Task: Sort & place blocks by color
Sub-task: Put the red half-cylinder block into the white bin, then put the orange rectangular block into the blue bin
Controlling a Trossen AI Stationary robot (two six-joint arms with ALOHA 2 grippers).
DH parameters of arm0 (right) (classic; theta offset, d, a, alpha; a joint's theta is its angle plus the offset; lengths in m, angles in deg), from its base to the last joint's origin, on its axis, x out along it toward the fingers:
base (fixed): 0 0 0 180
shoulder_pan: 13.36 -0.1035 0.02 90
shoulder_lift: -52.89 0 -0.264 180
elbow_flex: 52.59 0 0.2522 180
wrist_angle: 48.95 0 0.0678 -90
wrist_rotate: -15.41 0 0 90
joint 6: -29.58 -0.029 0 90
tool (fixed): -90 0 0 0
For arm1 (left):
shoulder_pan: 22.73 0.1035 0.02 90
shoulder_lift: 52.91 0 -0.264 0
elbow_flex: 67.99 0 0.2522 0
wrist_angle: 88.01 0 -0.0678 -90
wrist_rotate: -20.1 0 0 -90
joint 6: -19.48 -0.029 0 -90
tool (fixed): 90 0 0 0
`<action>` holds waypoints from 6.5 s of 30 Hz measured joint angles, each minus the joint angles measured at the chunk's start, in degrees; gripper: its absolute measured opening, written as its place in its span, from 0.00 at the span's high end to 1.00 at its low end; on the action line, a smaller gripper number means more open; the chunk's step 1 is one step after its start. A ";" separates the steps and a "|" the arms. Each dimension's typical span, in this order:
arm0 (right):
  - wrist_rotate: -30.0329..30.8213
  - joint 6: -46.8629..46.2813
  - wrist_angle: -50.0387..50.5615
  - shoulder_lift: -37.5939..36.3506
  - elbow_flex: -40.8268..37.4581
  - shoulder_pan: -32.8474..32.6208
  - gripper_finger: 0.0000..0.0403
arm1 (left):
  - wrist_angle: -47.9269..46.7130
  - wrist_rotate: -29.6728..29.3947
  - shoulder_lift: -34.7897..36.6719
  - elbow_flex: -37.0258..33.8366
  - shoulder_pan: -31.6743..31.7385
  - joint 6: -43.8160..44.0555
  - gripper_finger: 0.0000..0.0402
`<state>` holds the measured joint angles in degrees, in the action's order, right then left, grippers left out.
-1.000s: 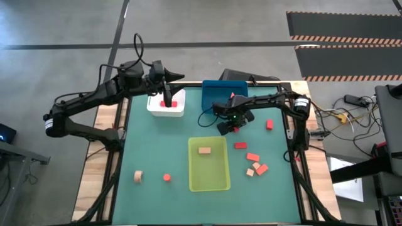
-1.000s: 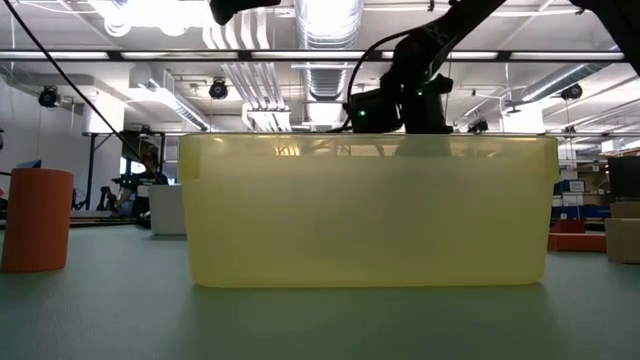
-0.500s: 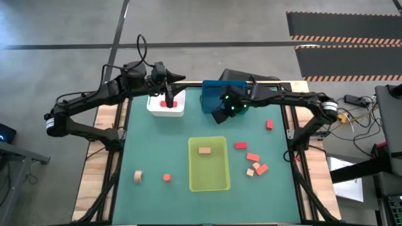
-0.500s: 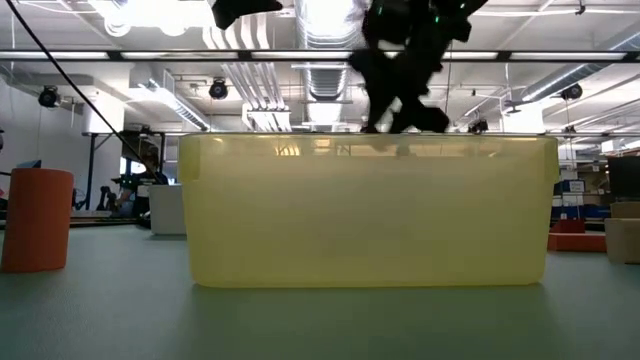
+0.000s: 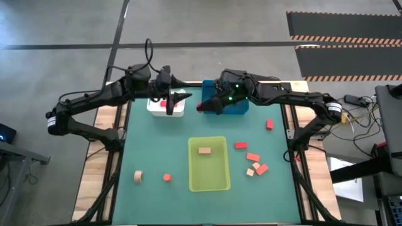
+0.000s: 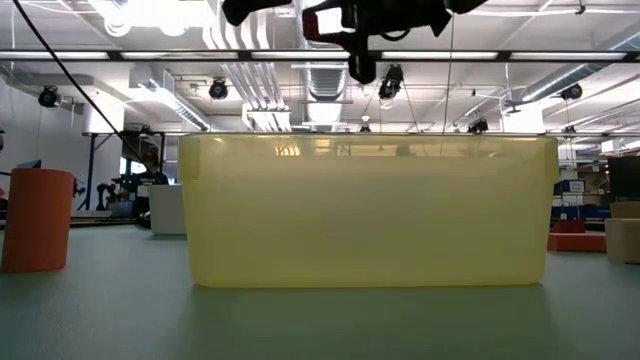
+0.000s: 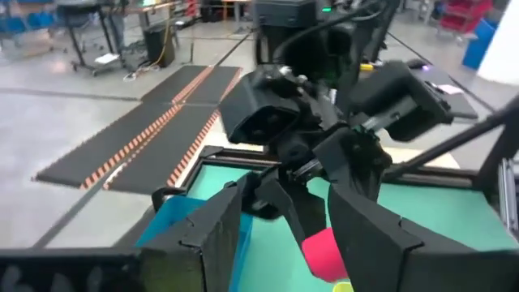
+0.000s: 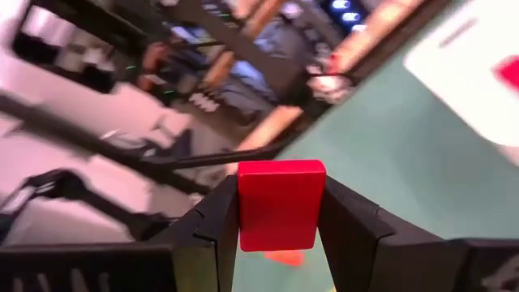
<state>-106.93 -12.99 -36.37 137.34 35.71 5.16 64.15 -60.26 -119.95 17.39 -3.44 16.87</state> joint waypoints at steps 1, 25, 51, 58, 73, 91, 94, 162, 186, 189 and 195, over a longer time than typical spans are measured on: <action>-1.33 -0.35 -1.66 0.42 0.00 0.00 0.69 | 0.01 0.02 0.02 0.00 -0.22 -0.98 0.56; -6.70 -16.91 -16.27 3.10 0.00 4.13 0.69 | -1.13 -0.10 -2.43 -1.27 -2.98 -12.98 0.35; -6.74 -18.37 -17.52 3.10 0.00 4.11 0.69 | 4.67 -2.72 -6.28 -1.25 -5.16 -14.38 0.41; -7.11 -19.51 -17.34 3.10 0.00 4.11 0.68 | 4.68 -3.04 -6.26 -1.25 -5.16 -14.88 0.59; -6.61 -19.85 -17.01 3.08 0.07 4.65 0.46 | 3.88 -2.69 -6.26 -1.25 -5.21 -11.43 0.58; -9.39 -12.82 2.28 -3.52 0.07 7.04 0.45 | -26.82 -3.15 -5.73 5.19 -1.68 -3.54 0.58; -7.70 -10.80 6.56 -5.04 0.07 7.03 0.45 | -32.59 -3.17 -6.78 6.38 1.13 -3.54 0.58; 1.05 -3.86 15.94 -10.75 0.04 6.86 0.44 | -53.17 -7.00 -41.14 16.11 25.75 -44.19 0.49; 6.81 -7.86 40.44 -10.75 0.04 6.23 0.44 | -50.28 2.36 -22.66 16.95 21.97 -20.44 0.46; 12.58 -6.63 49.16 -10.60 0.04 6.23 0.44 | -46.41 2.48 -17.83 16.85 20.39 -15.62 0.46; 21.32 -3.70 65.63 -8.39 0.02 8.30 0.44 | -39.14 2.50 -9.68 16.79 17.55 -6.04 0.46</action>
<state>-85.61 -16.69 29.26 128.94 35.73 13.46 25.01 -57.77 -129.62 34.17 14.11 10.83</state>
